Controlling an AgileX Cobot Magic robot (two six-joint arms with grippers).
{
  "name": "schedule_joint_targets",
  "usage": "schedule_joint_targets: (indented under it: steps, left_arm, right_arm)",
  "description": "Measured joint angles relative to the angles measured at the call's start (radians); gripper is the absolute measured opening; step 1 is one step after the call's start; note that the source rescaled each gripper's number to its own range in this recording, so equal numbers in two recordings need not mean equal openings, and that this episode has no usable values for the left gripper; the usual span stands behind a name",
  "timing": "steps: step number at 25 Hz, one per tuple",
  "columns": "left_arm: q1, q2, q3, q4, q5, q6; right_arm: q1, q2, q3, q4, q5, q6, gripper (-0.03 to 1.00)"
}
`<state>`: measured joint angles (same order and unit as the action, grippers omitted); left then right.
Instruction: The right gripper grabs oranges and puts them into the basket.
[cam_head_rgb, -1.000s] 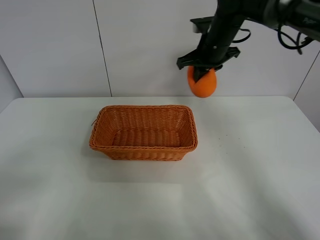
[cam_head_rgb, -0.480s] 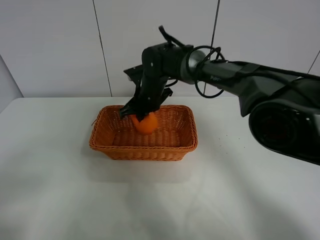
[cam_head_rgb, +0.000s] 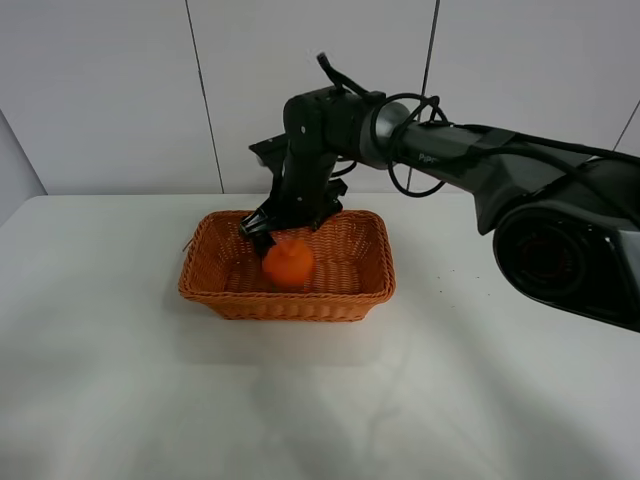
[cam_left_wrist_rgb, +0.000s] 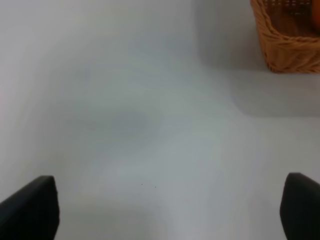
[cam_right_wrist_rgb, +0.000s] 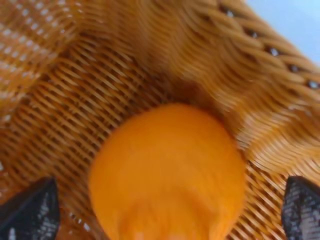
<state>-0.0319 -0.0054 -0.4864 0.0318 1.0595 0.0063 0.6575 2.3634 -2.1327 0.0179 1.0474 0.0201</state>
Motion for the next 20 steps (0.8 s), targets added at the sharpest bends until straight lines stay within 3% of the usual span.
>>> schedule_joint_targets:
  steps: [5,10,20]
  left_arm:
    - [0.0,0.0,0.0,0.0,0.0,0.0]
    - [0.0,0.0,0.0,0.0,0.0,0.0]
    - [0.0,0.0,0.0,0.0,0.0,0.0]
  right_arm:
    - [-0.037,-0.021,-0.169,0.004,0.148,-0.008,1.0]
    - [-0.141,-0.033,-0.223,0.005,0.16,-0.01,1.0]
    - [-0.49,-0.032,-0.223,-0.004,0.171,-0.01,1.0]
